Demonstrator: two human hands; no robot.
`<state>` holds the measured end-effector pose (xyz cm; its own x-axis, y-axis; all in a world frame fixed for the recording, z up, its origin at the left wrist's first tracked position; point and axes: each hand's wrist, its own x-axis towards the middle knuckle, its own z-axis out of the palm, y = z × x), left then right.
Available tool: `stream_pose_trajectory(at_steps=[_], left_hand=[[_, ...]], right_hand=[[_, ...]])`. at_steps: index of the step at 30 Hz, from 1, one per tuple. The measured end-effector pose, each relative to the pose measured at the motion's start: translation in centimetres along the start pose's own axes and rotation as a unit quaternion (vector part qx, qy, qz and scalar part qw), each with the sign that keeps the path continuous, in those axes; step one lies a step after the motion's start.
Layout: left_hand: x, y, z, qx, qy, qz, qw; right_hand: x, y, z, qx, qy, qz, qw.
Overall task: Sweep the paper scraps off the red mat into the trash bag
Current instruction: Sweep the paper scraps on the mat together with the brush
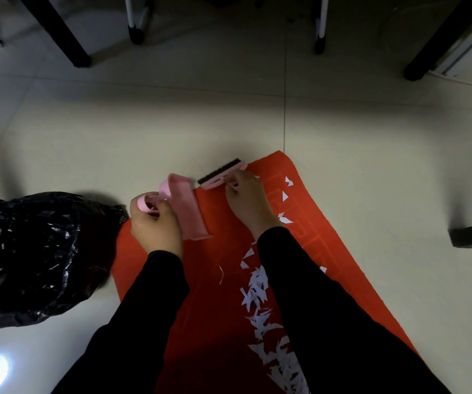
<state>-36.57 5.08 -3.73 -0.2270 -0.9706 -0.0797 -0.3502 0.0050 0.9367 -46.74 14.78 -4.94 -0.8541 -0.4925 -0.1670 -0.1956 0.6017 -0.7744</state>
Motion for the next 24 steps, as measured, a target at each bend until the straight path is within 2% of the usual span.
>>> stream_pose_trajectory(at_steps=[2,7,12,18,24], left_hand=[[0.1,-0.2,-0.2,0.007,-0.001,0.0,1.0],[-0.2,-0.1,-0.2,0.01,0.003,0.005,1.0],[-0.9,0.2,0.2,0.002,-0.011,0.017,1.0],[-0.7,0.5,0.8,0.002,-0.015,0.017,1.0],[0.0,0.5,1.5,-0.001,-0.018,0.024,1.0]], right_hand=[[0.6,0.3,0.8,0.01,-0.017,0.01,1.0],[0.6,1.2,1.2,-0.048,-0.051,0.028,0.997],[-0.3,0.6,-0.2,-0.062,-0.035,0.052,0.996],[-0.4,-0.9,-1.7,-0.026,0.029,0.032,0.999],[1.7,-0.7,-1.1,-0.011,-0.004,0.019,1.0]])
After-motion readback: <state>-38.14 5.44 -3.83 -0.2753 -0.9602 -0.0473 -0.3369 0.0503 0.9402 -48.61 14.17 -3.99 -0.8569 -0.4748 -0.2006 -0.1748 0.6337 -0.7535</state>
